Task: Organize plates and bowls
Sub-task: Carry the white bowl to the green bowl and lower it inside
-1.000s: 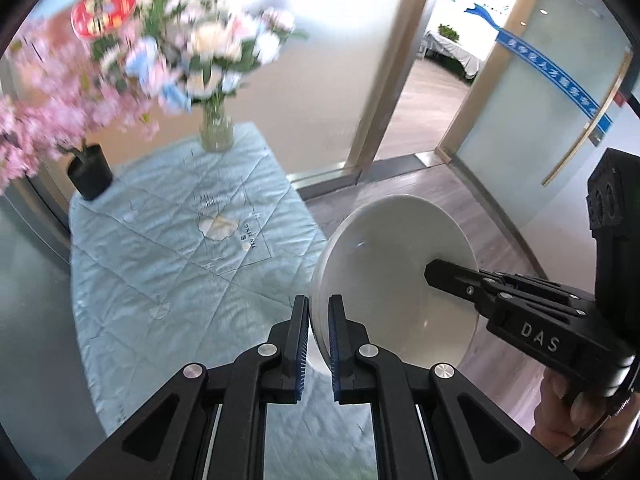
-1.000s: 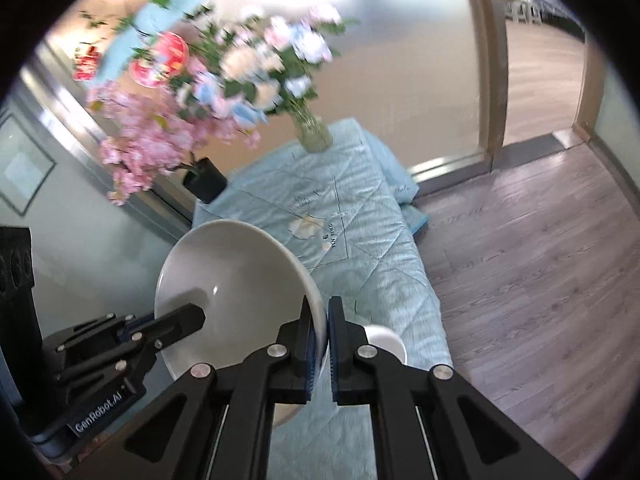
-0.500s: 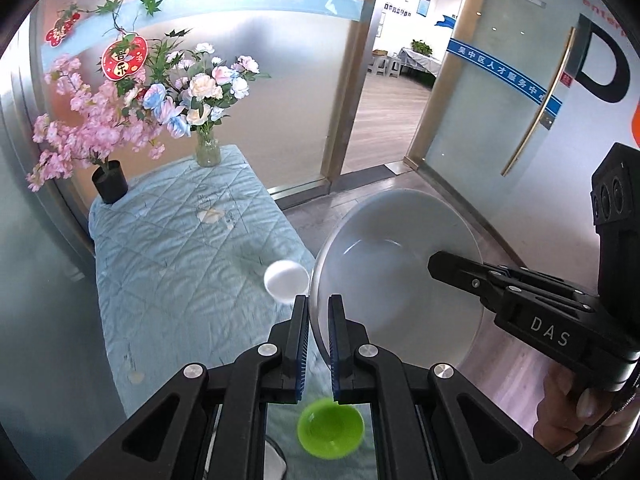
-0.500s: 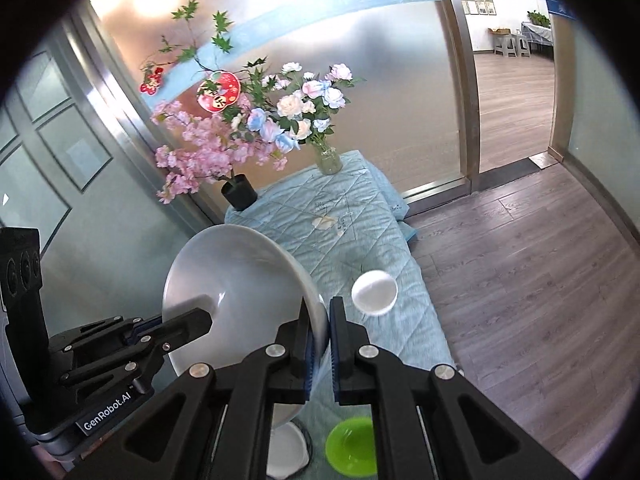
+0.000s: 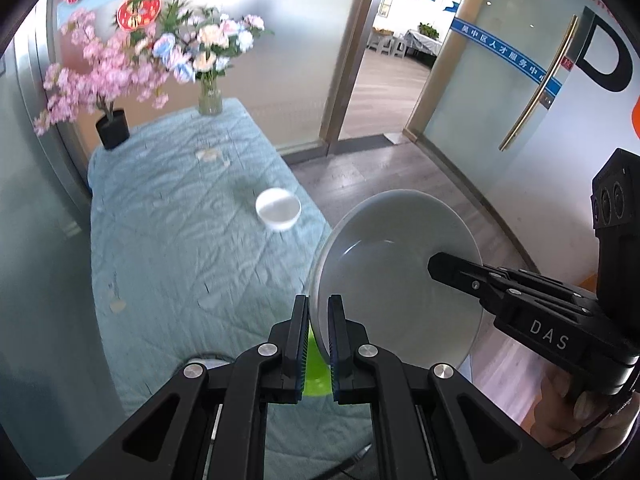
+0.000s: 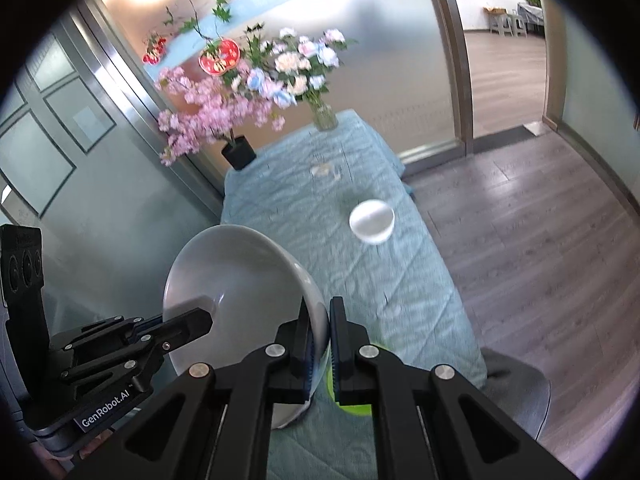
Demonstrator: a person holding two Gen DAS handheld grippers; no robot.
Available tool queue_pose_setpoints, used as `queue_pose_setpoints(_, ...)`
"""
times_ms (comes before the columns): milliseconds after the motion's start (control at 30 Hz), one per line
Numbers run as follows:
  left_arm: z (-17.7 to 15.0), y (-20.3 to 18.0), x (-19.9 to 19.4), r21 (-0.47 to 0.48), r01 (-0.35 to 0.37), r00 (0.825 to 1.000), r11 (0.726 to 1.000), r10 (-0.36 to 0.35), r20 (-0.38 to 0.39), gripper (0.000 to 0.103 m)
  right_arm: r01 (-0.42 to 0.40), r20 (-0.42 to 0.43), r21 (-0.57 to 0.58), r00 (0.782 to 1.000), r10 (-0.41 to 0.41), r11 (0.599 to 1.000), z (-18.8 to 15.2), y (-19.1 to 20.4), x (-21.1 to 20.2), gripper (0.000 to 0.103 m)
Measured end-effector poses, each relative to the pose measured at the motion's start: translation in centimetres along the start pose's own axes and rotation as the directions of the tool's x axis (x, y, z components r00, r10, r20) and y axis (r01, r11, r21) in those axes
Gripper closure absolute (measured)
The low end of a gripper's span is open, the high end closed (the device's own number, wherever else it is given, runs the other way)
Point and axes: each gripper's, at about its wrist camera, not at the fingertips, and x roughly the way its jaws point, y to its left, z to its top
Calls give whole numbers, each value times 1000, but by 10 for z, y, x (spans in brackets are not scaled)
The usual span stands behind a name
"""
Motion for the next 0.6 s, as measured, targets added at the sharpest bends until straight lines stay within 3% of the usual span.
queue_pose_setpoints(300,-39,6,49,-40,18,996,999,-22,-92,98,25,-92,35,996,-22,999,-38,-18,31,97)
queue_pose_setpoints(600,-49,37,120,-86,25,979,996,-42,-201,99,59,-193,73,980,-44,996,-63,-31,75,97)
